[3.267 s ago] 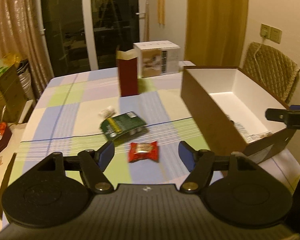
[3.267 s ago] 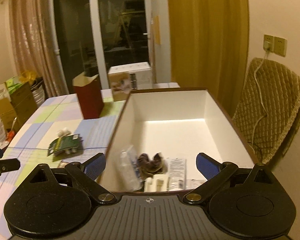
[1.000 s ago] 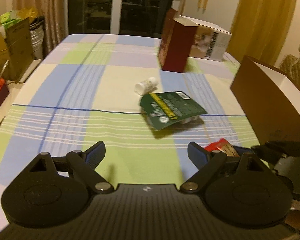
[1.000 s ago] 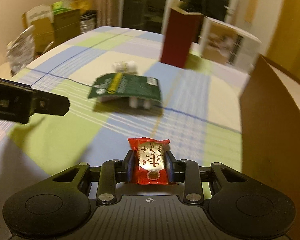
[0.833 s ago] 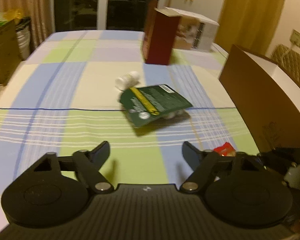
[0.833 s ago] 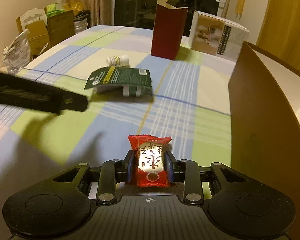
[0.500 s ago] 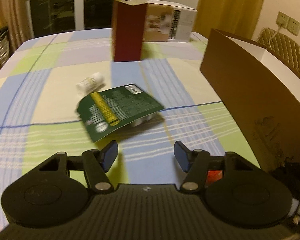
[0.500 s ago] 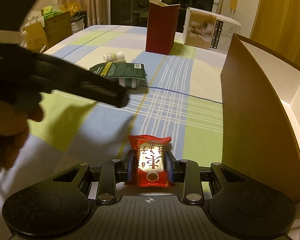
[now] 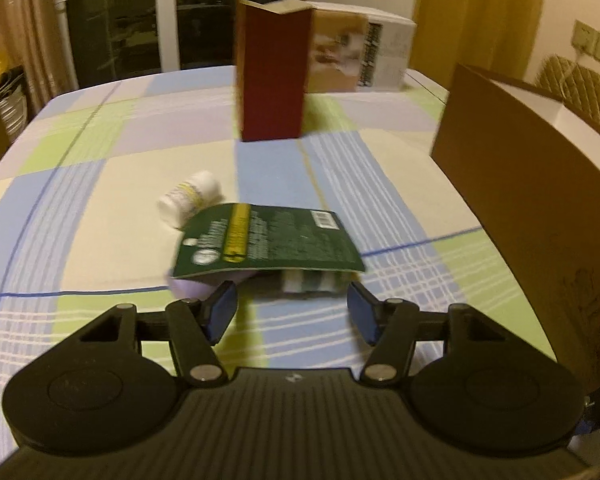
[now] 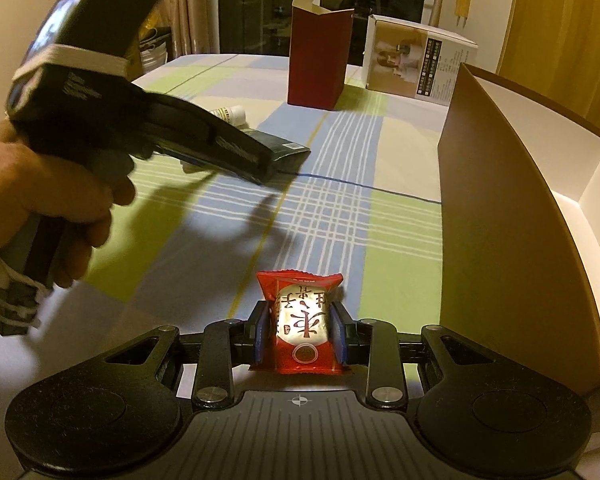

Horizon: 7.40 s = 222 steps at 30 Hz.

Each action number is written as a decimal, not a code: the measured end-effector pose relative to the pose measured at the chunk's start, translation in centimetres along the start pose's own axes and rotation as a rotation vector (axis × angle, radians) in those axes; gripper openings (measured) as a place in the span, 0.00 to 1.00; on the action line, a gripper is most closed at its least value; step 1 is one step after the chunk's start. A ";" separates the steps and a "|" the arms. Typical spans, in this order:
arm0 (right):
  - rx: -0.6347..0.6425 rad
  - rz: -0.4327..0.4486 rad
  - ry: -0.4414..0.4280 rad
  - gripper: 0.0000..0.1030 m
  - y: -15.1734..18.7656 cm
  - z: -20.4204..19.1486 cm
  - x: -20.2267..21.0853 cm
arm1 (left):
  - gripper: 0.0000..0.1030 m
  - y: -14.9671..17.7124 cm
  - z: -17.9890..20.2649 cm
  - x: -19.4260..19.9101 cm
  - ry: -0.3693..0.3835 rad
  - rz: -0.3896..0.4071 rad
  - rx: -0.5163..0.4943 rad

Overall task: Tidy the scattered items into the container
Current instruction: 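Grasp the green card package with the left gripper while the right holds the candy, then carry the candy packet and green package over the white box, then open both grippers to drop the green package and candy into the box, then withdraw both tools from the box toward the lavender tube and pill bottle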

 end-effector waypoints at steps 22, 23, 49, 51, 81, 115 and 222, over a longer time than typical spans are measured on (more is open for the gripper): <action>-0.005 0.009 0.000 0.33 -0.2 0.1 0.6 | 0.28 0.4 2.2 2.5 -0.003 0.030 -0.136; -0.003 0.013 0.001 0.33 -0.3 0.1 0.9 | 0.28 0.4 2.3 3.2 -0.003 0.035 -0.135; 0.009 0.135 0.038 0.33 -0.6 -0.6 12.1 | 0.28 5.4 3.5 19.8 -0.038 0.048 -0.042; 0.000 0.148 0.051 0.33 -0.7 0.0 13.1 | 0.28 5.3 4.1 20.5 -0.035 0.057 -0.048; -0.380 0.107 0.213 0.34 0.6 20.7 16.9 | 0.28 -0.4 22.6 18.4 0.181 0.084 -0.283; -0.541 0.067 0.239 0.34 2.4 23.7 16.2 | 0.45 0.6 27.2 12.9 0.232 0.032 -0.408; -0.370 0.082 0.010 0.89 -12.6 -5.2 -6.4 | 0.46 -3.4 -14.5 9.3 -0.108 0.118 0.100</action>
Point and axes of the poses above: each gripper's, at about its wrist camera, not at the fingertips, and x roughly against the way its jaws point, z to its right, y to its underside, the point moved 7 cm from there along -x, roughly the way its jaws point, and after that the axes turned 8 degrees about x, right-handed, at the moved point
